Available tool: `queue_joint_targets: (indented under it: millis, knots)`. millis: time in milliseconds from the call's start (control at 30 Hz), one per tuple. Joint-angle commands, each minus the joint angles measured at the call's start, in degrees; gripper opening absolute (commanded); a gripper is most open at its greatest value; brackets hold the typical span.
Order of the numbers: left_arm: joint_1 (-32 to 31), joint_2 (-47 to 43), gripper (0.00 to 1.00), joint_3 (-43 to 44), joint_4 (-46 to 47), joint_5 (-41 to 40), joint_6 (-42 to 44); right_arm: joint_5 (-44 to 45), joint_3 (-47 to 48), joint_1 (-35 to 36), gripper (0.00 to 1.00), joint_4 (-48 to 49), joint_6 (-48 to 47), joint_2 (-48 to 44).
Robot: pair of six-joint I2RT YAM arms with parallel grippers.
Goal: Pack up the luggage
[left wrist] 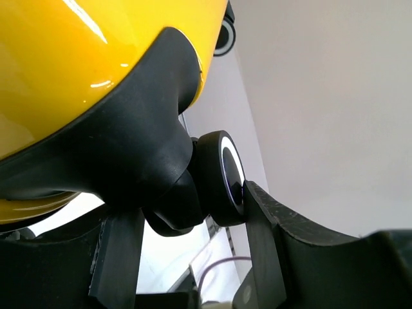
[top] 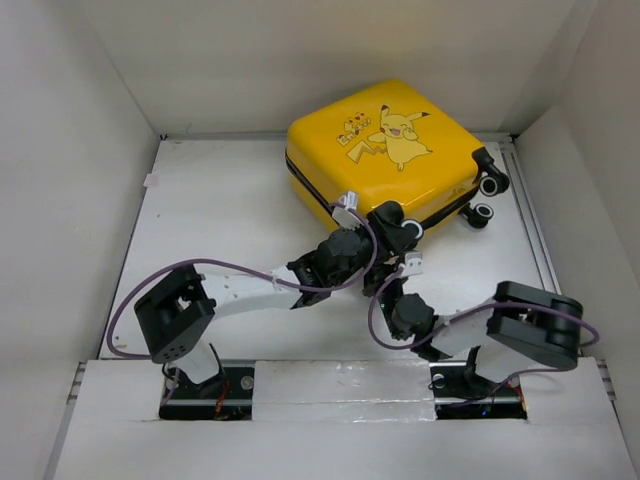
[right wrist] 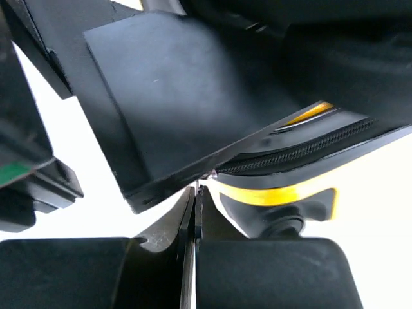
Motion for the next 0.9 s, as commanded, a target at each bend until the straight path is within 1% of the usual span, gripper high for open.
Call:
queue_joint_targets:
  millis: [0,67,100,133,167,200,267,300,333,367,400,433,467,500,533,567,600,633,667,700,733,767,800,833,867]
  knots:
    - [-2.0,-4.0,0.0,5.0,18.2,1.3,4.8,-19.2,6.6,6.0,0.0,16.1,-5.1,8.8]
    - [-2.0,-5.1,0.26,4.3,15.8,1.3,6.1,-19.2,7.2,7.2,0.0,18.3,-3.8,11.0]
    - [-2.0,-5.7,0.37,4.3,14.8,1.3,7.8,-19.2,7.2,7.2,0.0,18.3,-3.2,11.0]
    - [-2.0,-7.0,0.46,3.0,13.8,1.3,7.8,-19.2,6.4,7.2,0.02,18.3,-1.7,11.5]
    - [-2.0,-7.8,0.64,2.3,13.3,1.3,8.6,-18.7,6.4,7.2,0.02,18.3,-1.7,11.5]
    - [-2.0,-8.3,0.72,1.6,12.1,0.8,9.2,-18.7,6.4,7.2,0.04,17.2,-1.2,11.5]
    - [-1.1,-9.4,0.84,1.0,9.7,0.8,10.5,-18.7,6.4,7.2,0.05,14.1,-0.1,11.5]
    - [-0.4,-10.1,0.94,1.0,6.9,2.6,10.5,-18.7,6.4,7.7,0.11,14.1,0.0,11.5]
    - [0.2,-10.1,0.98,1.0,6.0,4.5,10.5,-18.7,5.7,7.7,0.22,14.6,0.6,11.5]
    - [0.9,-11.5,1.0,1.7,4.6,7.1,10.5,-19.5,5.1,7.7,0.32,14.6,0.6,11.5]
    - [0.9,-12.2,1.0,2.6,2.0,7.2,13.7,-20.1,3.8,7.7,0.42,14.6,1.3,11.5]
    - [0.9,-13.0,1.0,3.2,-3.4,6.3,15.8,-20.1,3.2,7.7,0.52,13.9,1.8,9.6]
    - [0.9,-15.1,1.0,3.7,-5.7,5.4,17.4,-20.8,3.2,7.7,0.55,11.5,2.3,8.2]
    - [0.9,-16.5,1.0,3.7,-7.7,2.5,18.5,-20.8,2.3,7.7,0.58,9.1,2.9,6.6]
    - [1.4,-17.9,1.0,3.2,-10.2,1.3,21.3,-20.2,2.3,7.7,0.61,6.0,3.6,4.9]
    - [1.4,-19.3,1.0,3.2,-11.1,0.3,22.9,-20.2,2.3,7.7,0.63,-2.2,4.8,0.8]
    - [1.4,-21.8,1.0,2.7,-12.7,-2.8,24.3,-20.2,3.1,7.7,0.63,-6.4,4.8,-1.4]
    - [1.4,-23.1,1.0,2.7,-16.9,-4.9,25.4,-20.8,3.6,8.3,0.64,-10.1,5.4,-3.5]
    - [1.4,-24.4,1.0,2.7,-19.1,-7.2,27.5,-20.8,3.6,8.9,0.66,-13.4,5.4,-5.8]
    - [1.4,-27.5,1.0,2.2,-20.9,-9.9,28.2,-20.8,3.6,8.9,0.69,-19.6,6.1,-10.9]
    - [1.4,-29.5,0.94,1.0,-22.2,-15.7,28.2,-20.8,3.6,9.7,0.69,-23.6,6.6,-13.9]
    - [1.4,-31.6,0.9,-0.6,-24.1,-18.6,28.2,-20.8,5.4,10.2,0.7,-28.7,7.2,-17.2]
    - [1.4,-33.8,0.85,-2.6,-24.1,-20.8,28.2,-20.2,6.6,10.2,0.7,-34.4,7.8,-23.8]
    - [1.4,-37.8,0.79,-7.2,-25.1,-23.8,27.3,-19.6,7.9,10.2,0.7,-45.7,8.5,-27.1]
    - [1.4,-39.5,0.66,-9.6,-25.1,-24.4,26.6,-17.8,10.4,10.2,0.7,-50.9,9.0,-30.0]
